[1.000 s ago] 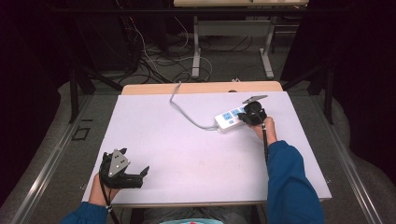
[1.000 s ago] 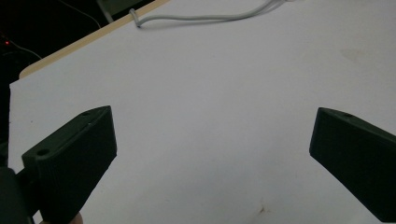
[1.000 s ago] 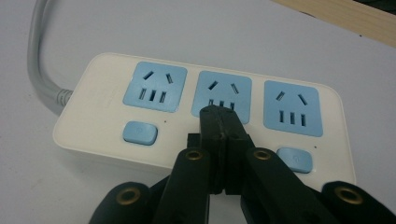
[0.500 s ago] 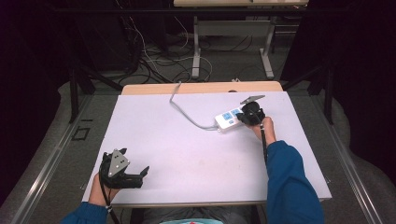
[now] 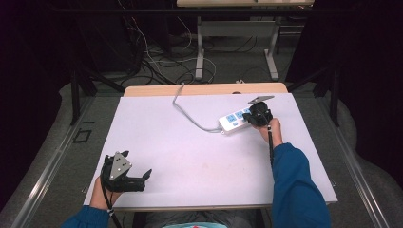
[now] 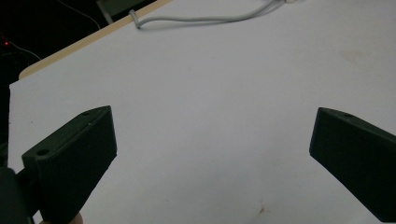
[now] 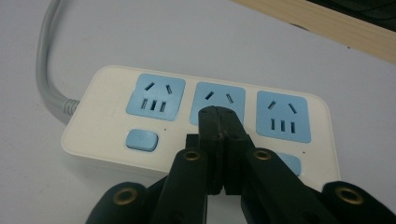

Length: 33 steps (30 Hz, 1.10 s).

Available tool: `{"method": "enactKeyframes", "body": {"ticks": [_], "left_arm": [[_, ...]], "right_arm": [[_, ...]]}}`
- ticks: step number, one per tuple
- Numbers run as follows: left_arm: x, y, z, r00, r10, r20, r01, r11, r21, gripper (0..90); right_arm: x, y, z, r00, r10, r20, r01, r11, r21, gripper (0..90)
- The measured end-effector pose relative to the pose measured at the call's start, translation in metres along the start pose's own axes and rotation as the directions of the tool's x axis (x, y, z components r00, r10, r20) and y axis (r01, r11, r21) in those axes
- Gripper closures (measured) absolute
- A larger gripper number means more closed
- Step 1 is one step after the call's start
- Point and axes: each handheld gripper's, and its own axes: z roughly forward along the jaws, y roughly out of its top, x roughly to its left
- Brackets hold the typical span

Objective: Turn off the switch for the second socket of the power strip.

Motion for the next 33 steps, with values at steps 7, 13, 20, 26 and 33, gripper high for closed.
{"method": "enactKeyframes", "body": {"ticks": [7, 13, 20, 26, 33], "left_arm": [[0.0, 0.0, -0.001, 1.0, -0.001, 0.003, 0.001, 1.0, 0.003, 0.6], [0.0, 0.0, -0.001, 1.0, 0.001, 0.003, -0.001, 1.0, 0.001, 0.6], [0.0, 0.0, -0.001, 1.0, 0.001, -0.001, -0.001, 1.0, 0.0, 0.6], [-0.001, 0.0, -0.002, 1.0, 0.002, 0.004, -0.002, 1.0, 0.005, 0.5], [0.0, 0.0, -0.002, 1.0, 0.006, 0.002, -0.006, 1.0, 0.003, 0.5]], "right_arm": [[0.003, 0.006, -0.013, 0.9995, 0.014, -0.028, -0.015, 1.0, -0.022, 73.6], [0.006, 0.007, -0.02, 0.9981, 0.024, -0.057, -0.025, 1.0, -0.013, 34.3], [0.012, 0.01, -0.028, 0.9959, 0.019, -0.088, -0.022, 0.999, -0.038, 11.1], [0.015, 0.011, -0.034, 0.991, 0.013, -0.133, -0.019, 0.999, -0.044, 0.0], [0.02, 0.009, -0.043, 0.9864, 0.027, -0.162, -0.036, 0.998, -0.052, 0.0]]}}
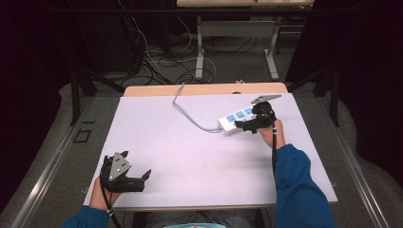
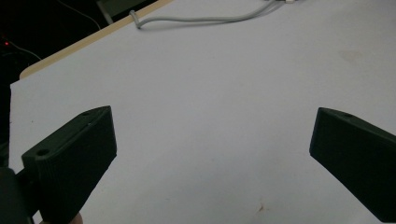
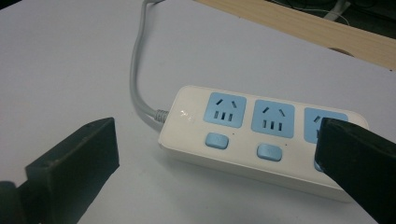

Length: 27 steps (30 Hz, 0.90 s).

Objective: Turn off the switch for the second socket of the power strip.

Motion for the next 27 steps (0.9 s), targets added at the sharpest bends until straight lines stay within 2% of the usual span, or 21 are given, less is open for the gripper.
{"method": "enactKeyframes", "body": {"ticks": [4, 7, 16, 27], "left_arm": [[0.0, 0.0, 0.0, 1.0, -0.003, -0.005, 0.003, 1.0, -0.003, 0.5], [0.0, 0.0, 0.0, 1.0, -0.004, -0.003, 0.004, 1.0, 0.001, 0.5], [0.0, 0.0, -0.001, 1.0, -0.006, -0.001, 0.006, 1.0, 0.003, 0.5], [0.0, 0.0, 0.0, 1.0, -0.002, -0.003, 0.002, 1.0, 0.001, 0.5]], "right_arm": [[0.006, -0.001, -0.006, 0.9998, -0.02, 0.0, 0.02, 1.0, -0.012, 0.0], [0.013, -0.001, -0.011, 0.9999, -0.014, -0.011, 0.013, 1.0, -0.011, 0.0], [0.036, -0.007, -0.025, 0.9979, -0.06, -0.026, 0.059, 0.998, -0.028, 0.0], [0.056, -0.018, -0.042, 0.9938, -0.102, -0.044, 0.1, 0.994, -0.036, 0.0]]}}
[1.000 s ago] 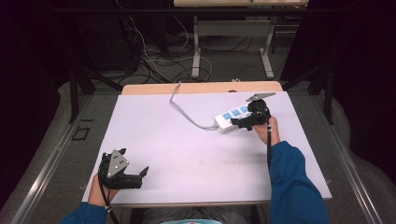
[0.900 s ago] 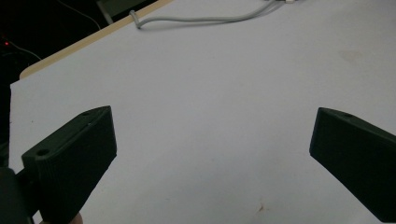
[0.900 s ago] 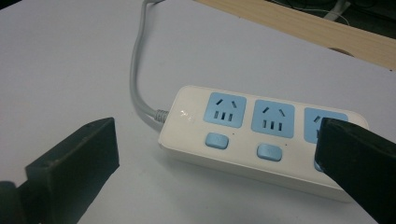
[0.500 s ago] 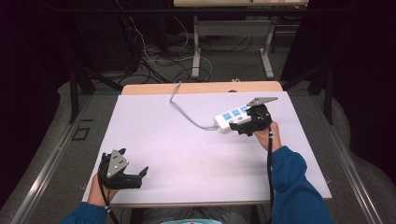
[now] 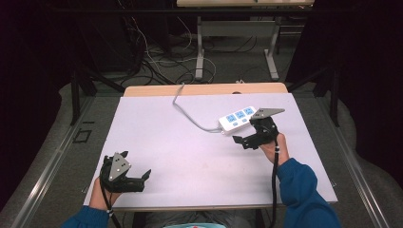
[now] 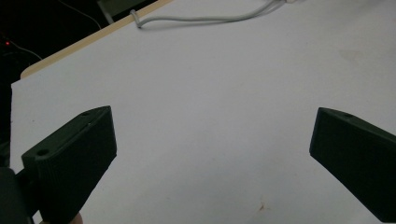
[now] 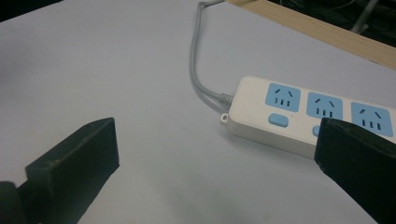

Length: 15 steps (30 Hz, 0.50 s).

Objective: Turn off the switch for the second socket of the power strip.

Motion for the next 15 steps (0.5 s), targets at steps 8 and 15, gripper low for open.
{"method": "enactKeyframes", "body": {"ticks": [8, 15], "left_arm": [[0.0, 0.0, 0.0, 1.0, 0.001, 0.0, -0.001, 1.0, 0.001, 0.5], [0.0, 0.0, 0.001, 1.0, -0.001, -0.001, 0.001, 1.0, -0.003, 0.5]], "right_arm": [[0.011, -0.008, -0.011, 0.9997, -0.02, -0.012, 0.02, 1.0, -0.011, 0.0], [0.022, -0.019, -0.021, 0.9992, -0.036, -0.016, 0.036, 0.999, 0.002, 0.0]]}}
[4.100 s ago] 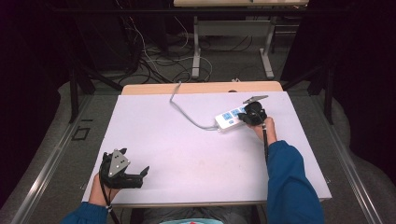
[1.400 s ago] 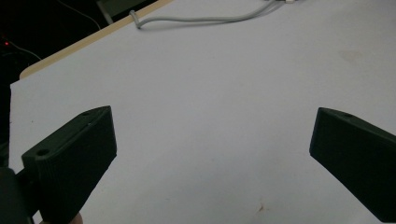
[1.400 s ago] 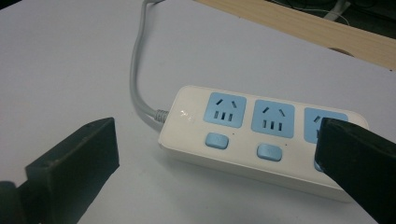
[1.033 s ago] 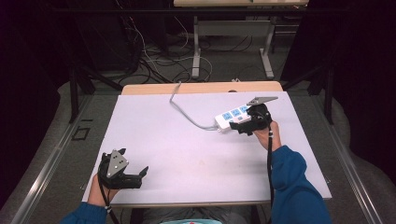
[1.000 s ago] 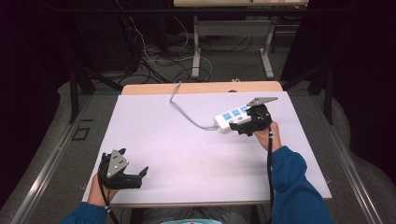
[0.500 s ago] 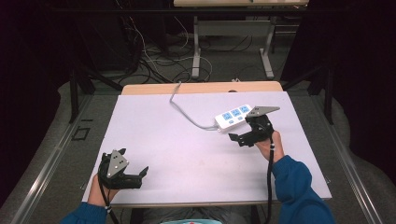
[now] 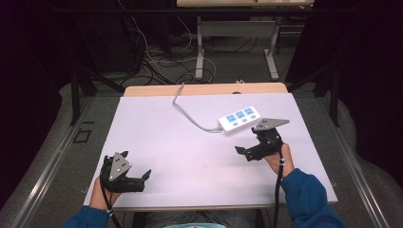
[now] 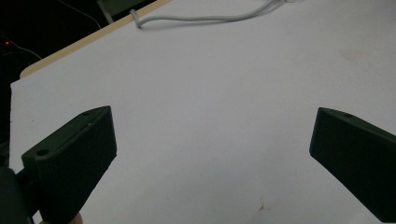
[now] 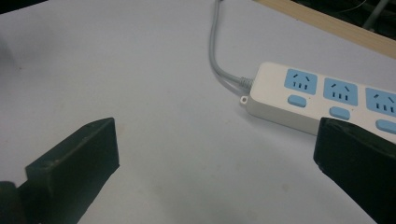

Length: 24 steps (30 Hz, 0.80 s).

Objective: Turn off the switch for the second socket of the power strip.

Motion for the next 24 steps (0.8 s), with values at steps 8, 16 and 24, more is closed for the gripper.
{"method": "enactKeyframes", "body": {"ticks": [8, 16, 24], "left_arm": [[0.0, 0.0, 0.0, 1.0, -0.004, 0.002, 0.004, 1.0, 0.002, 0.5], [0.0, 0.0, 0.0, 1.0, -0.002, 0.003, 0.002, 1.0, 0.008, 0.5], [0.0, 0.0, 0.0, 1.0, 0.0, 0.002, 0.0, 1.0, 0.009, 0.5]], "right_arm": [[0.009, -0.011, -0.009, 0.9998, -0.018, 0.0, 0.018, 1.0, 0.005, 0.0], [0.016, -0.022, -0.016, 0.9993, -0.035, 0.012, 0.035, 0.999, 0.012, 0.0], [0.022, -0.033, -0.022, 0.9989, -0.045, 0.016, 0.044, 0.998, 0.036, 0.0]]}}
